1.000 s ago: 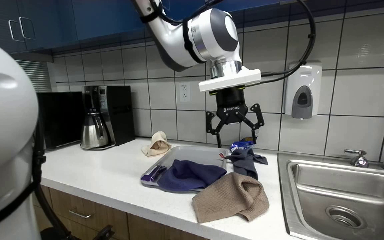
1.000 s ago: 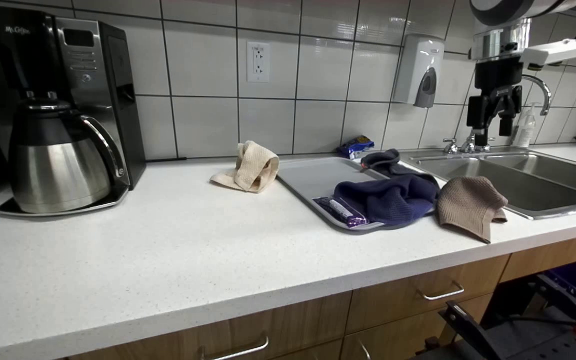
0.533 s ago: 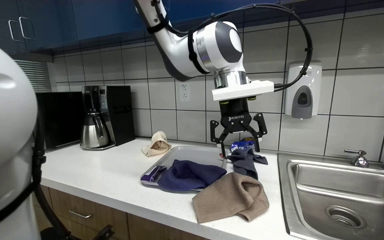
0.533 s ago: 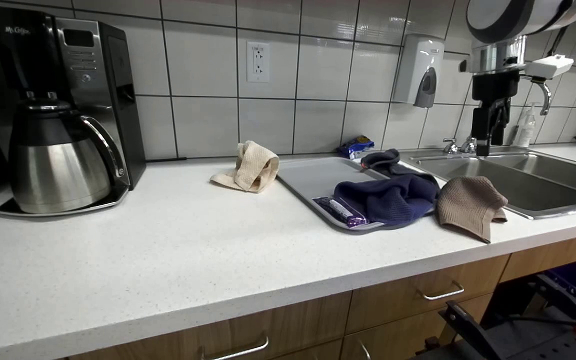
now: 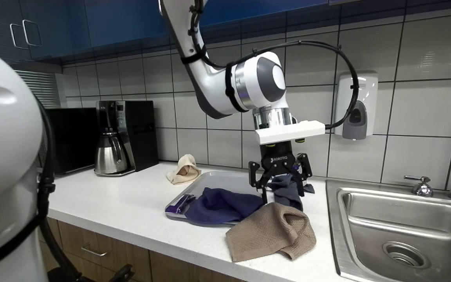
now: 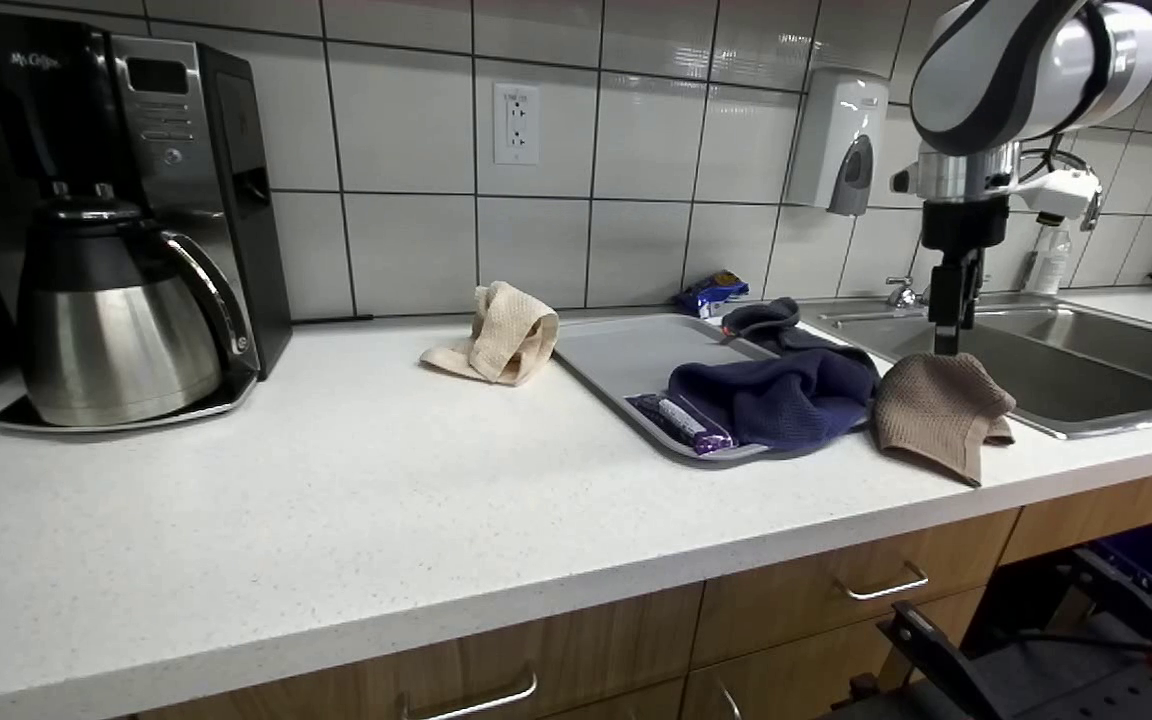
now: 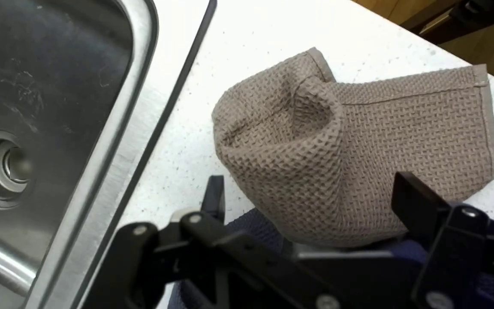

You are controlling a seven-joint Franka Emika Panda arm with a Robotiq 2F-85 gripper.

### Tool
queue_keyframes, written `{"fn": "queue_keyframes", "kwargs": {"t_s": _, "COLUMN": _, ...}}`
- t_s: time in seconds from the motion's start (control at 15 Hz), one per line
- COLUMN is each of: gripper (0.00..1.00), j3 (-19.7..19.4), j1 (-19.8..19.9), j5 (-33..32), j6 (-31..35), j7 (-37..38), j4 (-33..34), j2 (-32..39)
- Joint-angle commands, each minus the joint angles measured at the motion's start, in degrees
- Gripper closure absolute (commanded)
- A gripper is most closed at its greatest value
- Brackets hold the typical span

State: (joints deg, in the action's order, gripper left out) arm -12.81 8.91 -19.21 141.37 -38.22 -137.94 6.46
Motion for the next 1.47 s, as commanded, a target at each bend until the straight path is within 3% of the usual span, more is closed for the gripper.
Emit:
{"fn": "queue_keyframes", "kwargs": {"t_s": 0.0, "gripper": 0.00, "j3": 1.22, "j1": 1.56, "j5": -0.23, "j6": 2.84, "j7": -2.96, "j4": 1.07, "j2": 3.44}}
{"fn": "queue_keyframes", "kwargs": {"t_s": 0.93, "gripper": 0.02, "j3": 1.53, "j1": 2.40, "j5": -0.40, "j6": 8.93, "j7": -1.25, "j4": 1.64, "j2": 11.85}}
{"fn": "queue_keyframes", "kwargs": {"t_s": 1.0, "gripper": 0.26, "j3": 1.57, "j1": 2.53, "j5": -0.28, "j6": 9.10, "j7": -1.30, "j4": 1.74, "j2": 12.06}}
{"fn": "queue_keyframes", "kwargs": {"t_s": 1.13, "gripper": 0.32, "j3": 1.57, "j1": 2.72, "j5": -0.21, "j6": 9.33, "j7": -1.35, "j4": 1.81, "j2": 12.23}}
{"fn": "queue_keyframes", "kwargs": {"t_s": 1.4, "gripper": 0.64, "j3": 1.44, "j1": 3.01, "j5": -0.16, "j6": 9.51, "j7": -1.09, "j4": 1.76, "j2": 12.04}}
